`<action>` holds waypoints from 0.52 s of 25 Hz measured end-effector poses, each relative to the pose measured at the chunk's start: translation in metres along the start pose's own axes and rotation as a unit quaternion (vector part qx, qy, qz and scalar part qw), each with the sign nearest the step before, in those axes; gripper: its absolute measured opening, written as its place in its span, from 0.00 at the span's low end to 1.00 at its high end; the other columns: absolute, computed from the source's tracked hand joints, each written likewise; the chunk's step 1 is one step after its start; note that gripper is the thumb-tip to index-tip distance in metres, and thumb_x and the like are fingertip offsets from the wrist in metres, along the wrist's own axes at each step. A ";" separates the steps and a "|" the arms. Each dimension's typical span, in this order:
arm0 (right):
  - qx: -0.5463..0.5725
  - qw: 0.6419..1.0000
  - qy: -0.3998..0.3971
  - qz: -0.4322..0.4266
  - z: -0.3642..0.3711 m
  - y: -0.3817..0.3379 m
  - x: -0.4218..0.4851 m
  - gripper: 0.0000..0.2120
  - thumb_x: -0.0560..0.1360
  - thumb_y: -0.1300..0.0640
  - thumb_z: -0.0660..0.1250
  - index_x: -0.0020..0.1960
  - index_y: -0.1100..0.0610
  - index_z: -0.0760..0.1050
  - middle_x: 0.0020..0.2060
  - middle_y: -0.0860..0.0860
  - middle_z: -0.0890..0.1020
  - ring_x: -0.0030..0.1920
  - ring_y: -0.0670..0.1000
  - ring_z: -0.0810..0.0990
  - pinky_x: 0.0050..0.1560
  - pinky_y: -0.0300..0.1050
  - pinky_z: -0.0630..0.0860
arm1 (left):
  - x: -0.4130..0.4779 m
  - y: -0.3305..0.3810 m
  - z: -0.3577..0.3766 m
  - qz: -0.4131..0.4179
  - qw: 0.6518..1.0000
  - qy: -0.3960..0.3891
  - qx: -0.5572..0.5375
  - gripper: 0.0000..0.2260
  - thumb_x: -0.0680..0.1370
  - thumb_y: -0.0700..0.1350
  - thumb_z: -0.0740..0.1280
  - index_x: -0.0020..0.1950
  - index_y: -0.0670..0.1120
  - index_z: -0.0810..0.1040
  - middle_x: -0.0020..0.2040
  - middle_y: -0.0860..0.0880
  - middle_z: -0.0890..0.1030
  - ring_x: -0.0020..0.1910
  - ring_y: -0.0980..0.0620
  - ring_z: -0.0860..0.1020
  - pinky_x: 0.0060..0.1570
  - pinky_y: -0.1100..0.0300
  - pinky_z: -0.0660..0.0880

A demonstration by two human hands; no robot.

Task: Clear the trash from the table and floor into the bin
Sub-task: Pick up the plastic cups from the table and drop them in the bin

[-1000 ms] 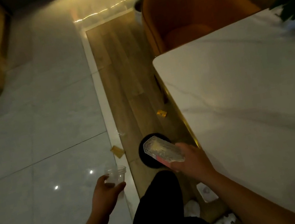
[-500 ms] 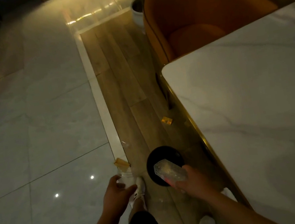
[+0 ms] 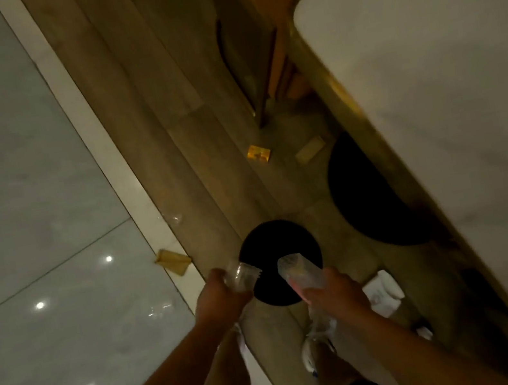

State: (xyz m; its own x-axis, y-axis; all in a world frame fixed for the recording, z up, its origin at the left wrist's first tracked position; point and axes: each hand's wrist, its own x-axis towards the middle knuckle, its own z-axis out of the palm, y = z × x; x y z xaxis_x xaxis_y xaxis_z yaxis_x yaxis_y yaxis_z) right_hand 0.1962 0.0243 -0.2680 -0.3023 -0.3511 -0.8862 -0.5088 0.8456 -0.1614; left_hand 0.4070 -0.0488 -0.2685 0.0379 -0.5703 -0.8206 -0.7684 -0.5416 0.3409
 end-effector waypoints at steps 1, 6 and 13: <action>-0.014 1.000 0.000 -0.001 0.005 0.000 0.018 0.34 0.70 0.37 0.68 0.68 0.57 0.68 0.64 0.57 0.77 0.62 0.59 0.77 0.59 0.51 0.76 | 0.016 -0.001 0.012 -0.001 1.000 -0.004 0.011 0.30 0.66 0.53 0.75 0.63 0.47 0.68 0.49 0.47 0.81 0.44 0.47 0.80 0.40 0.58 0.73; -0.077 0.997 0.031 -0.001 0.017 0.008 0.079 0.34 0.68 0.35 0.69 0.65 0.55 0.69 0.60 0.57 0.78 0.60 0.60 0.76 0.56 0.53 0.77 | 0.071 -0.013 0.071 0.002 0.995 0.001 0.098 0.25 0.66 0.56 0.72 0.59 0.47 0.71 0.53 0.45 0.79 0.50 0.44 0.79 0.42 0.56 0.72; -0.163 0.984 0.059 -0.052 0.048 0.012 0.124 0.32 0.68 0.41 0.71 0.67 0.51 0.67 0.62 0.59 0.73 0.63 0.62 0.70 0.57 0.53 0.75 | 0.112 -0.016 0.112 0.044 0.980 0.040 0.191 0.23 0.69 0.56 0.68 0.58 0.45 0.72 0.55 0.43 0.75 0.53 0.40 0.77 0.48 0.48 0.78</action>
State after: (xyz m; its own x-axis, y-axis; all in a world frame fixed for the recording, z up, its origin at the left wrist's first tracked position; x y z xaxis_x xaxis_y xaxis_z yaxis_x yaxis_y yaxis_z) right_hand 0.1912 0.0102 -0.4004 -0.3163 -0.4890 -0.8129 -0.7673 0.6358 -0.0839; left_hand 0.3517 -0.0353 -0.4174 -0.0006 -0.6592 -0.7520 -0.9533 -0.2267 0.1996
